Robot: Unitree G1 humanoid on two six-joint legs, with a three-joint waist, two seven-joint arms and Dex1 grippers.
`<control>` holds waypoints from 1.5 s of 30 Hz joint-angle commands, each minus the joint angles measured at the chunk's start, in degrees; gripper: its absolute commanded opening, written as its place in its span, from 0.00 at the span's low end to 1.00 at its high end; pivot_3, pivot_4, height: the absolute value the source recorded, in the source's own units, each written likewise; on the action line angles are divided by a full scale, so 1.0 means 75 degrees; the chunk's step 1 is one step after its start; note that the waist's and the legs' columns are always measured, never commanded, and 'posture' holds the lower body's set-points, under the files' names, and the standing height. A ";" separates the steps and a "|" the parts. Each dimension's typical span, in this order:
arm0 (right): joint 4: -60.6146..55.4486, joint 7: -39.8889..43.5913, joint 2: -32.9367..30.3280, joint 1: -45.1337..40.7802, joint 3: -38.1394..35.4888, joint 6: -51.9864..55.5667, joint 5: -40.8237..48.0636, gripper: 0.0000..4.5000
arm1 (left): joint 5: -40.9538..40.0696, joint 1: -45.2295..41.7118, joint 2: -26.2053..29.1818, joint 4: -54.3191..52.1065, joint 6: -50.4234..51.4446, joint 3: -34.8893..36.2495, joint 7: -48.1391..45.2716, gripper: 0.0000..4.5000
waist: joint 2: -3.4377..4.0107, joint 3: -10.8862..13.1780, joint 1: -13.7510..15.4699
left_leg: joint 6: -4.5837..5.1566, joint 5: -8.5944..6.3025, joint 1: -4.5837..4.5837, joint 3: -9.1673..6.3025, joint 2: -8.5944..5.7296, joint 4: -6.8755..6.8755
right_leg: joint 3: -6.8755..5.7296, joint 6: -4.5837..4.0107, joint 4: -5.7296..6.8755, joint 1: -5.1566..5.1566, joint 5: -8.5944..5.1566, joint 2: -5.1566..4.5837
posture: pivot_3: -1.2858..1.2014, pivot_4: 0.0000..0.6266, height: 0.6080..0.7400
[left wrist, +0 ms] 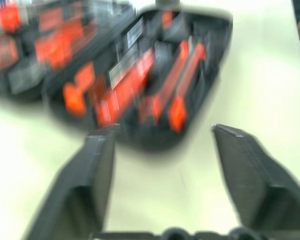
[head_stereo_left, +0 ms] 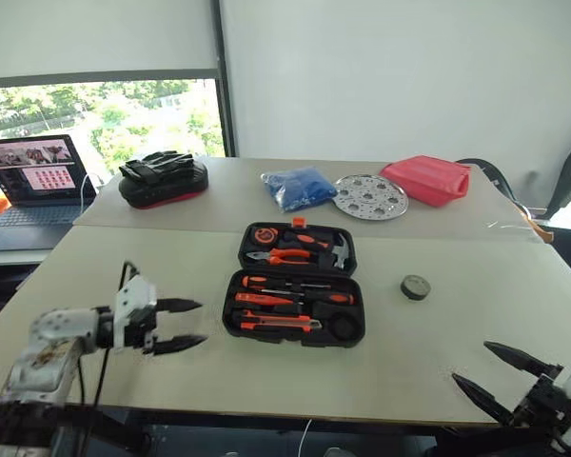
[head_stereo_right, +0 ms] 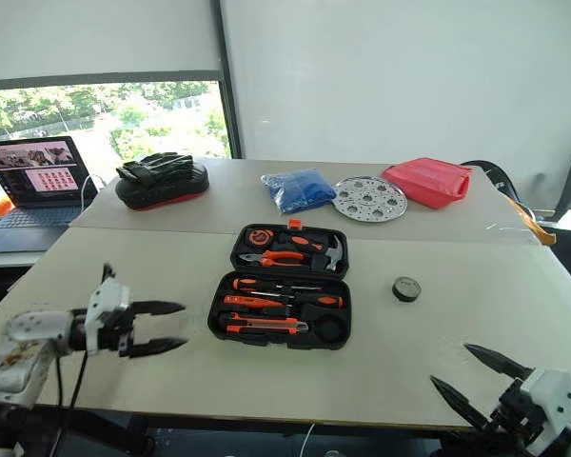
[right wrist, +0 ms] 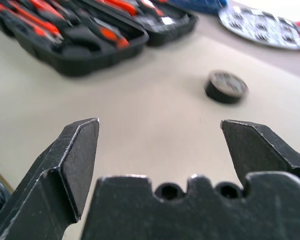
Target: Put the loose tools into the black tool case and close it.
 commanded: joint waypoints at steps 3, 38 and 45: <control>-0.0239 -0.0515 -0.1432 -0.1767 0.0486 0.1680 -0.0301 1.00 | -0.0638 -0.0042 0.0016 -0.0470 0.0271 0.0369 0.0004 1.00 | -0.0006 0.0006 -0.0078 | 0.0010 0.0010 0.0005 0.0005 0.0002 0.0005 | 0.0008 -0.0004 -0.0001 0.0001 0.0020 0.0001 | 0.52 0.24 1.00; 0.1691 0.2986 -0.1699 -0.9711 0.5441 0.5402 -0.1727 0.01 | -0.1252 0.0170 -0.0506 -0.2393 0.0995 -0.0091 0.0699 1.00 | 0.0022 0.0025 -0.0221 | 0.0040 -0.0004 -0.0150 -0.0014 -0.0008 0.0011 | -0.0003 -0.0052 0.0029 -0.0164 0.0054 -0.0002 | 0.52 0.24 1.00; -0.0724 0.2369 -0.1282 -0.9522 0.6480 0.7596 -0.1504 0.01 | -0.1126 0.0133 -0.0595 -0.2341 0.0937 -0.0325 0.0698 1.00 | 0.0018 0.0024 -0.0124 | 0.0038 -0.0003 -0.0147 -0.0030 -0.0010 0.0024 | -0.0020 -0.0058 0.0039 -0.0154 0.0054 -0.0006 | 0.52 0.24 1.00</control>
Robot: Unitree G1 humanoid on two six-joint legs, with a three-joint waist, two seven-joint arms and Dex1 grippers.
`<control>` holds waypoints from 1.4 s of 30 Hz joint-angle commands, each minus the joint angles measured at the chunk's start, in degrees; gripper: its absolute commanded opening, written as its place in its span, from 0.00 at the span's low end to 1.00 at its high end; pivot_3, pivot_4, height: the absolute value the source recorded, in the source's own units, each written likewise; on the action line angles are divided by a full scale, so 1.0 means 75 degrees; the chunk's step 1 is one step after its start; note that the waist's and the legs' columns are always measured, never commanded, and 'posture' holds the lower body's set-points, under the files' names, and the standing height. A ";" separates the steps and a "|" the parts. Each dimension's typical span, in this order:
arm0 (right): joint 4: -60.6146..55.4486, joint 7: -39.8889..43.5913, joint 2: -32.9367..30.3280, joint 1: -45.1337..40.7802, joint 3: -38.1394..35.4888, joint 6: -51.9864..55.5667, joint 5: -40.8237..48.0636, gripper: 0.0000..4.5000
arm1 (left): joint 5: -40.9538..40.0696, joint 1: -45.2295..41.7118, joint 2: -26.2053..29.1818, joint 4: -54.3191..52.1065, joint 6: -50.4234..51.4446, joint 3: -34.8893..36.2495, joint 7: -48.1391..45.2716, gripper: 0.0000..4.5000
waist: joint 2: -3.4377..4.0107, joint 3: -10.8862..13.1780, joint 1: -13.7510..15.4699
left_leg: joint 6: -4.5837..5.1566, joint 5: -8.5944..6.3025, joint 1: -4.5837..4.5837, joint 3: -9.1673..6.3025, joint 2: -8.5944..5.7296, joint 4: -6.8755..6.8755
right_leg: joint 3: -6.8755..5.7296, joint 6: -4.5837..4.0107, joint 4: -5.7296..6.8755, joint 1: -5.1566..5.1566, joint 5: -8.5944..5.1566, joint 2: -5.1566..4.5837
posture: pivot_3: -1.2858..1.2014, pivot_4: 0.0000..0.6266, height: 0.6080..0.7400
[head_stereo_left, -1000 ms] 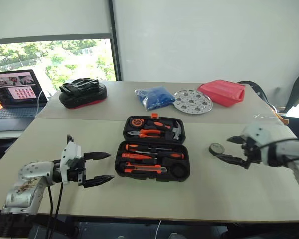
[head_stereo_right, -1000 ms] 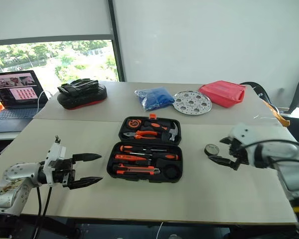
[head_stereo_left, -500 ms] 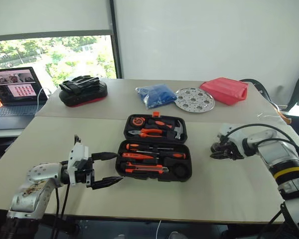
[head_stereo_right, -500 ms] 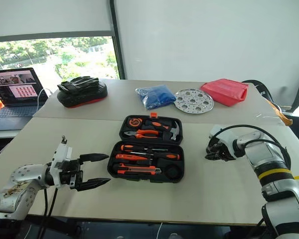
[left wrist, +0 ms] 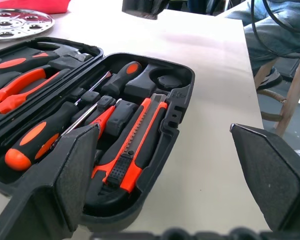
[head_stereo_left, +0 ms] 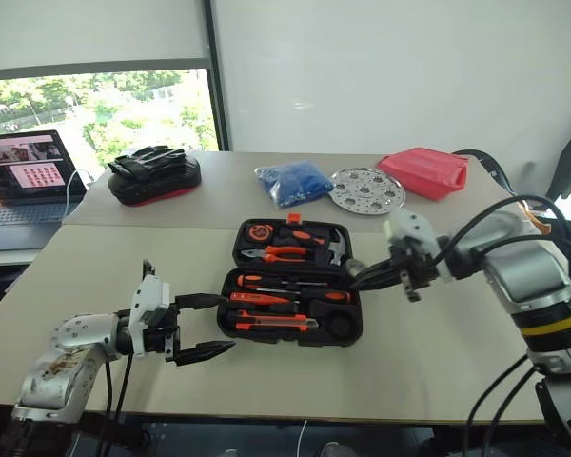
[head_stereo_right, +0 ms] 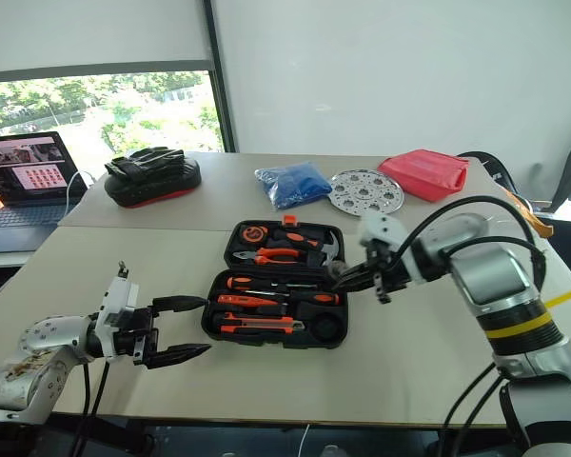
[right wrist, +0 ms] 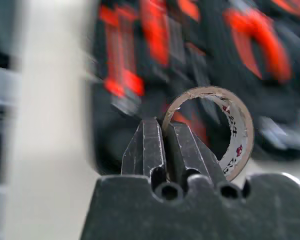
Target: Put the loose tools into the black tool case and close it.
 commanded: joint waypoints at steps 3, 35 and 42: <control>-0.0680 -0.0733 0.0156 0.0212 0.0792 0.0666 -0.0430 0.01 | 0.0048 -0.0039 0.0033 -0.0150 -0.0125 -0.0139 -0.0027 1.00 | -0.0002 0.0001 0.0079 | -0.0004 0.0003 -0.0003 0.0003 -0.0006 0.0009 | 0.0000 0.0003 0.0000 0.0000 0.0001 -0.0005 | 0.52 0.24 1.00; 0.0623 -0.0933 -0.0724 0.2226 -0.1773 -0.1812 0.0147 0.52 | 0.0396 -0.0711 0.0073 0.1955 0.0372 0.0781 0.1677 0.67 | -0.0026 -0.0008 0.0235 | -0.0002 0.0002 -0.0005 -0.0001 -0.0004 0.0007 | -0.0011 0.0006 -0.0020 0.0010 0.0003 -0.0002 | 0.52 0.24 1.00; 0.2016 -0.3067 0.0257 0.3042 -0.2202 -0.4341 -0.0958 0.02 | 0.1411 -0.1662 -0.0619 0.2691 0.0296 0.0157 0.2994 0.11 | -0.0035 -0.0013 0.0142 | -0.0005 0.0003 0.0003 0.0009 -0.0007 0.0006 | 0.0001 0.0005 -0.0004 0.0006 0.0005 0.0001 | 0.52 0.24 1.00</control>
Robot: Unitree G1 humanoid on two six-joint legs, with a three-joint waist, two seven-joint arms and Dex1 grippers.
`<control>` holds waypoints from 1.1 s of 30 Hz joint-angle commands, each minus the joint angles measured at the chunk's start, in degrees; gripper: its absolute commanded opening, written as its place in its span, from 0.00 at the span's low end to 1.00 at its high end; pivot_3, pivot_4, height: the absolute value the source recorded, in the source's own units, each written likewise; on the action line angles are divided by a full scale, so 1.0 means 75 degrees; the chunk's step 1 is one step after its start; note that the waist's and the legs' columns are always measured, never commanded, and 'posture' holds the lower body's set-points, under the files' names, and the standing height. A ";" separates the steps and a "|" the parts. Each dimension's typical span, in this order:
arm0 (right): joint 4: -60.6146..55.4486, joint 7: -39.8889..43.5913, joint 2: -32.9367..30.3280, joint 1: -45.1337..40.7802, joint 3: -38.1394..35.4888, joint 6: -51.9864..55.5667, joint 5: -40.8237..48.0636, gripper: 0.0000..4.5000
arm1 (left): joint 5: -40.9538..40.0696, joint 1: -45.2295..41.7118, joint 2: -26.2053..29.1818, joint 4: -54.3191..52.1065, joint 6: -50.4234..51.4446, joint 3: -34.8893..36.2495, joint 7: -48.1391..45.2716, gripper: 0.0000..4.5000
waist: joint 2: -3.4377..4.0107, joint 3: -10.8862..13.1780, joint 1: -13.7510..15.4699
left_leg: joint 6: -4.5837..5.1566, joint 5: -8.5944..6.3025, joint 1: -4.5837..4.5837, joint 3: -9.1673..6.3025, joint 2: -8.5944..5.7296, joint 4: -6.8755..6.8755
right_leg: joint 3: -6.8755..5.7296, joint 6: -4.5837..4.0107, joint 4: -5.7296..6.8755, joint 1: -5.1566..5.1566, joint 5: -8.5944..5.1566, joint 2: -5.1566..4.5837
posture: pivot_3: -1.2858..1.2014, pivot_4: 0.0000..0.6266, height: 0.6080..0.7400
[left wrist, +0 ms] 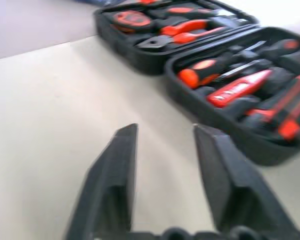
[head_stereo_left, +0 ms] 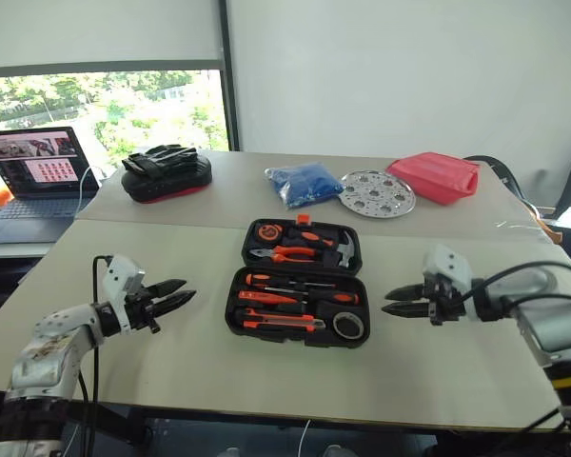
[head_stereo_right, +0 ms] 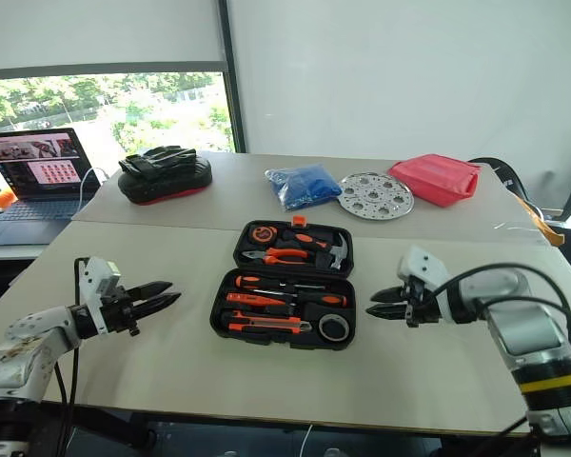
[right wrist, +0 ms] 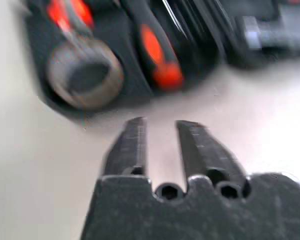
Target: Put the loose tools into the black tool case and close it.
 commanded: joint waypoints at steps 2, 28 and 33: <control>0.0534 -0.1347 0.0675 -0.0157 -0.0345 -0.1262 -0.0470 0.00 | 0.0587 -0.0579 -0.0459 0.0196 -0.0223 -0.0428 0.0699 0.02 | 0.0000 0.0000 -0.0076 | -0.0005 0.0003 0.0000 0.0008 -0.0001 0.0000 | 0.0015 -0.0002 0.0021 -0.0011 0.0002 0.0000 | 0.52 0.24 1.00; -0.1876 -0.1848 0.1476 0.1077 0.0461 -0.0981 -0.1004 0.00 | 0.0594 0.0289 -0.0323 -0.1927 0.1403 -0.1444 -0.0173 0.02 | 0.0001 0.0000 -0.0105 | -0.0005 0.0002 0.0001 -0.0001 0.0001 -0.0019 | 0.0011 -0.0003 0.0009 -0.0009 0.0002 0.0001 | 0.52 0.24 1.00; -0.2485 -0.1808 0.1242 0.1724 0.0168 -0.0593 -0.0858 0.00 | 0.0391 0.1191 -0.0118 -0.2911 0.1731 -0.1164 -0.0038 0.02 | 0.0001 0.0000 -0.0113 | -0.0006 0.0002 0.0016 0.0001 0.0002 -0.0016 | 0.0013 -0.0003 0.0011 0.0004 0.0001 0.0001 | 0.52 0.24 1.00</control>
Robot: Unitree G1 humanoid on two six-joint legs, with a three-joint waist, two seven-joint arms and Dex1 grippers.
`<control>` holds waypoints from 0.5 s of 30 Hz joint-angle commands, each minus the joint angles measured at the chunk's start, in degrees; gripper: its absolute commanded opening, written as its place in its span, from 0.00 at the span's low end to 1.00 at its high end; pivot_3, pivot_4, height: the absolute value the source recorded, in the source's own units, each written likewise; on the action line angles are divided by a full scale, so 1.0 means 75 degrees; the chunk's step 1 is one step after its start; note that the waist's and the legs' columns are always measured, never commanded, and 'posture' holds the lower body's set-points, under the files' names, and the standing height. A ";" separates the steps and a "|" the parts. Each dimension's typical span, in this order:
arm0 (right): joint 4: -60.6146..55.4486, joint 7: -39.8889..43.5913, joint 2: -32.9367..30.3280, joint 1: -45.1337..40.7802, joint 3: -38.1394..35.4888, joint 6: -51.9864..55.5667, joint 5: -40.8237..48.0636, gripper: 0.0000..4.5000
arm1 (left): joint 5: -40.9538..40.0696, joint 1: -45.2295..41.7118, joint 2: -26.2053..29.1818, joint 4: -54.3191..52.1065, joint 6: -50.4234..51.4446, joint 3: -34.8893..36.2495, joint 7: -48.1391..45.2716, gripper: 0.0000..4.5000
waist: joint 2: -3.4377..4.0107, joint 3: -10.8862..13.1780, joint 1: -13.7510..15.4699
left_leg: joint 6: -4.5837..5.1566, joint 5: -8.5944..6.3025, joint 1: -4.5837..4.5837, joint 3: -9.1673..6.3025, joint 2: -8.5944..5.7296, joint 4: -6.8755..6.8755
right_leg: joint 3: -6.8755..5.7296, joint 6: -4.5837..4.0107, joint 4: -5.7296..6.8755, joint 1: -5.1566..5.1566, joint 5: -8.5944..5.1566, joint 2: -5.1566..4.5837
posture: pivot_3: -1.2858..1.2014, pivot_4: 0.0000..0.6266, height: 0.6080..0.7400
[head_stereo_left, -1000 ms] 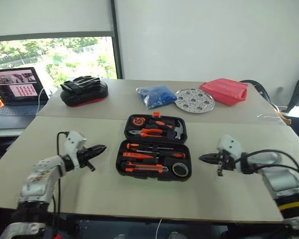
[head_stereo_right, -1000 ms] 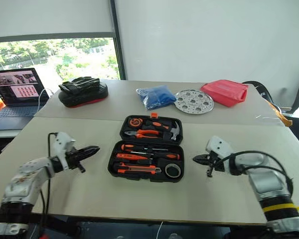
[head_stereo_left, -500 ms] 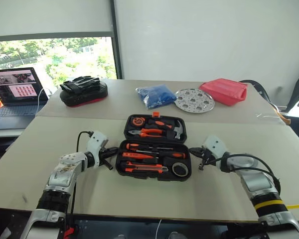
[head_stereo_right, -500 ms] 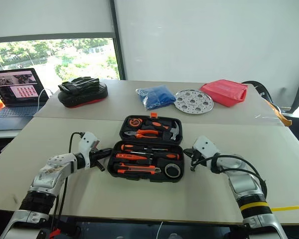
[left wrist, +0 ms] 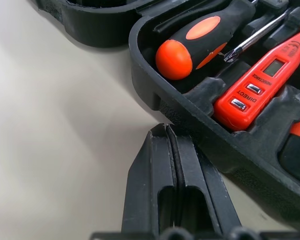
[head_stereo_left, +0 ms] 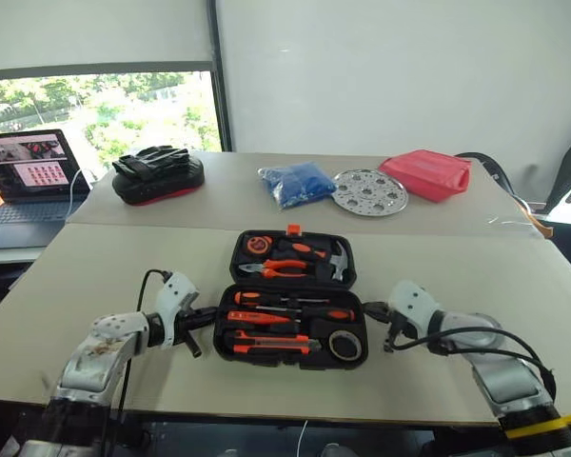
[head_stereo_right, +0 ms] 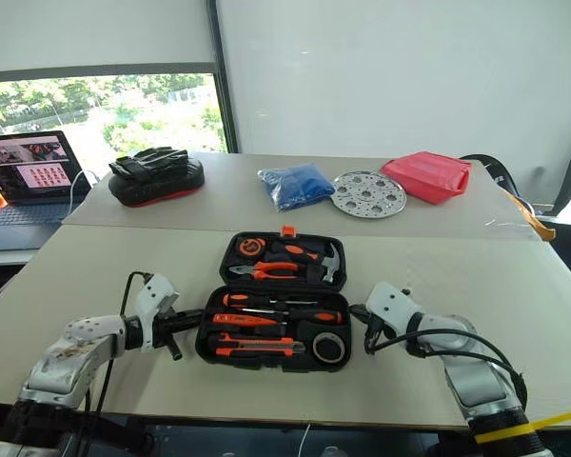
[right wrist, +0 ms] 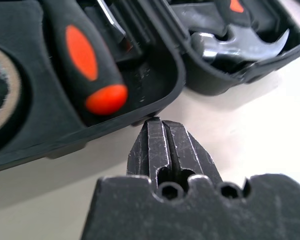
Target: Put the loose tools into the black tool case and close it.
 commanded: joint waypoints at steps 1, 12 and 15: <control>-0.0804 0.0243 -0.0088 0.0277 -0.0101 0.0136 0.0440 0.00 | -0.0448 0.0470 -0.0018 -0.1034 0.0214 0.0014 -0.0106 0.02 | 0.0000 0.0000 -0.0002 | 0.0000 0.0000 0.0001 0.0001 0.0000 0.0000 | 0.0000 0.0000 0.0000 0.0000 -0.0001 0.0000 | 0.52 0.24 1.00; -0.1003 0.0558 -0.0131 0.0238 -0.0153 0.0357 0.0952 0.00 | -0.0192 0.0368 0.0169 -0.0538 -0.0155 0.0276 0.0173 0.02 | -0.0001 0.0001 -0.0053 | -0.0004 0.0003 0.0011 0.0003 -0.0001 0.0004 | 0.0002 0.0000 0.0007 0.0005 -0.0001 0.0005 | 0.52 0.24 1.00; -0.1221 0.0674 -0.0048 0.0230 0.0015 0.0636 0.1097 0.00 | -0.0200 0.0240 0.0152 -0.0478 -0.0199 0.0171 0.0149 0.02 | -0.0001 0.0001 -0.0083 | -0.0004 0.0004 0.0011 0.0002 0.0000 0.0003 | 0.0003 -0.0001 0.0011 0.0003 -0.0001 0.0007 | 0.52 0.24 1.00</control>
